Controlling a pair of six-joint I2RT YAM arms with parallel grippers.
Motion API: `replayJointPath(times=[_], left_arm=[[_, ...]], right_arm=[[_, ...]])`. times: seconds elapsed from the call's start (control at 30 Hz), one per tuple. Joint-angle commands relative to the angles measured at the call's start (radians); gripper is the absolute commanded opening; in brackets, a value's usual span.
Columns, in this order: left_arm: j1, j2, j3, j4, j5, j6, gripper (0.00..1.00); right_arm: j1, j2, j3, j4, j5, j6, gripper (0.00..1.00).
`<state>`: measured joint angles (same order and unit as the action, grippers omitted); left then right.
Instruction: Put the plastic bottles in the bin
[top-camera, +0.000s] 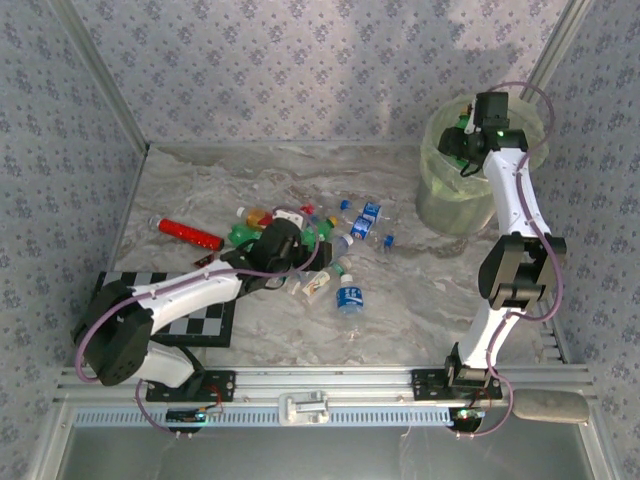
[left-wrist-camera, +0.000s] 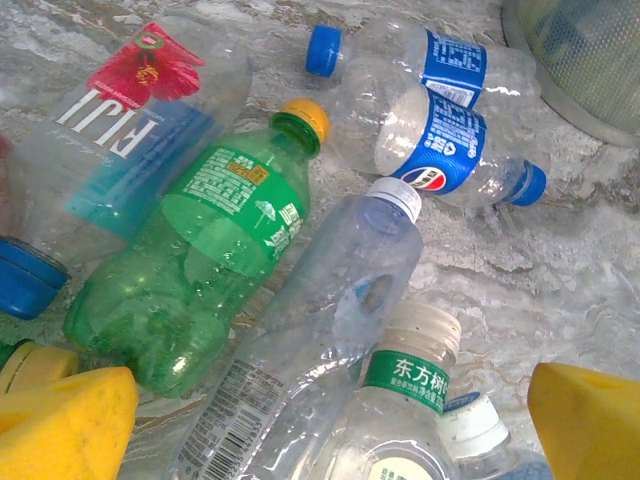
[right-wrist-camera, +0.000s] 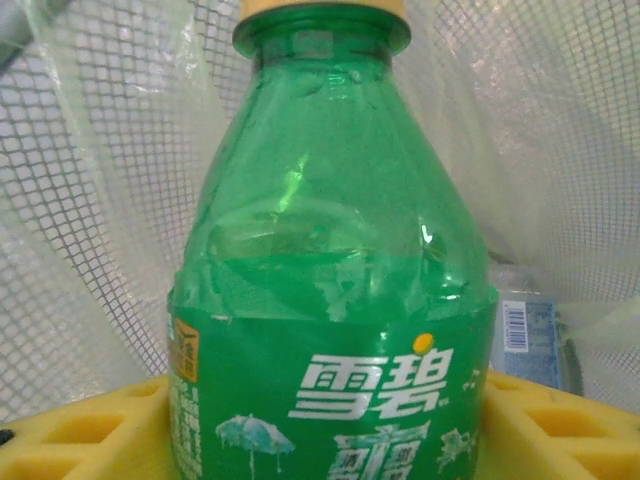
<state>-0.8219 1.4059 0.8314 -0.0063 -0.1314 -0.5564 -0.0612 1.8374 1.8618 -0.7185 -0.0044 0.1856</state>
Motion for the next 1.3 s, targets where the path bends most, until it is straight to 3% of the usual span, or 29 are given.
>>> replayJointPath(times=[0.0, 0.4, 0.93, 1.27], left_arm=[[-0.012, 0.009, 0.031, -0.019, -0.029, 0.029, 1.00], [-0.087, 0.026, 0.090, -0.114, -0.021, 0.053, 1.00], [-0.393, 0.194, 0.274, -0.404, 0.060, 0.040, 1.00], [-0.432, 0.312, 0.316, -0.487, 0.110, 0.033, 1.00]], right_arm=[[-0.007, -0.005, 0.052, -0.015, -0.012, 0.011, 0.72], [0.024, -0.188, 0.003, 0.060, 0.034, 0.005, 1.00], [0.211, -0.686, -0.553, 0.332, -0.045, 0.134, 1.00], [0.300, -0.821, -0.837, 0.375, -0.016, 0.227, 1.00]])
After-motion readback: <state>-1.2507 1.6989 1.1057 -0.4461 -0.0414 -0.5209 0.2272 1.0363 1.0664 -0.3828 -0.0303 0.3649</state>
